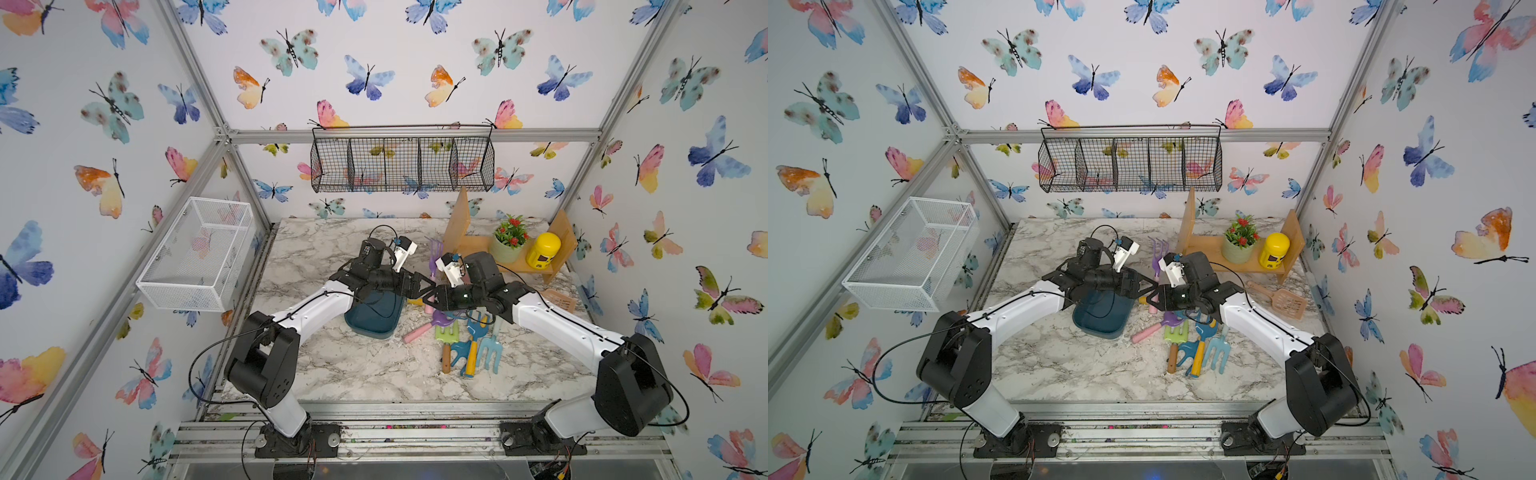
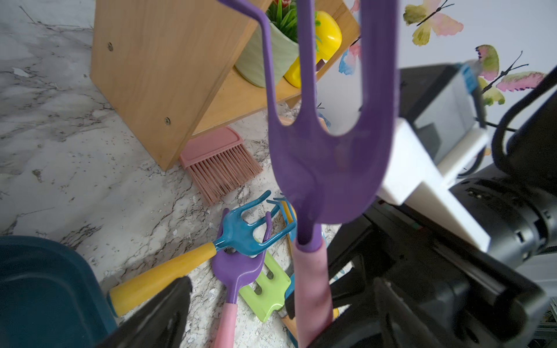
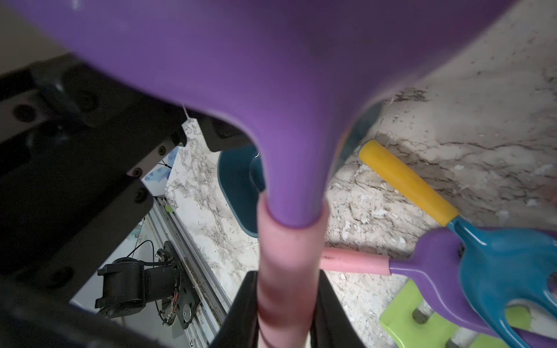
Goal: Put the rake into the storage box
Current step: Pick up the rake at the center of the board.
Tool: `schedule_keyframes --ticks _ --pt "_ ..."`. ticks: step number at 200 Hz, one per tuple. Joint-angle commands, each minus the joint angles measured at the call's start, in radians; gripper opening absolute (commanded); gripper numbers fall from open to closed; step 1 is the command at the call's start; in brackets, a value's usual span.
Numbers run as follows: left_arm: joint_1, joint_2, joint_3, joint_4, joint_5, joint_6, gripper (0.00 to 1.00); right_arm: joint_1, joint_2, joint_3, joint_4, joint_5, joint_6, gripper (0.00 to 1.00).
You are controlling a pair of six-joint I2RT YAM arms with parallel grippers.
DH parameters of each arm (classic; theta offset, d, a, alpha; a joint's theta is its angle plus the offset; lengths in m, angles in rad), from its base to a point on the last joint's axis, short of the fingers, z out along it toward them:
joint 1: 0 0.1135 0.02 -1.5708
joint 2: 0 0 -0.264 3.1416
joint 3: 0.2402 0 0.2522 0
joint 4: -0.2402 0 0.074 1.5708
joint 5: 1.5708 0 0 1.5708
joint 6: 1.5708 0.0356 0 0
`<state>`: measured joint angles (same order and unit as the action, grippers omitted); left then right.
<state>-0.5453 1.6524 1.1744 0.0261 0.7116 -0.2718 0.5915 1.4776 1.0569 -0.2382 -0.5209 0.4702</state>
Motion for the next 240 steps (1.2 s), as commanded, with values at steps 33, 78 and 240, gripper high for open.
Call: schedule_keyframes --ticks 33,78,240 --pt "-0.015 0.054 0.038 0.003 0.014 -0.012 0.86 0.078 0.074 0.081 0.043 -0.055 -0.045 0.01" --pt "-0.021 0.055 0.019 -0.022 -0.012 0.005 0.32 0.091 0.102 0.105 0.041 0.006 -0.05 0.01" --pt "-0.017 -0.02 -0.003 -0.179 -0.438 0.065 0.0 0.09 -0.017 -0.006 0.172 0.444 0.122 0.77"
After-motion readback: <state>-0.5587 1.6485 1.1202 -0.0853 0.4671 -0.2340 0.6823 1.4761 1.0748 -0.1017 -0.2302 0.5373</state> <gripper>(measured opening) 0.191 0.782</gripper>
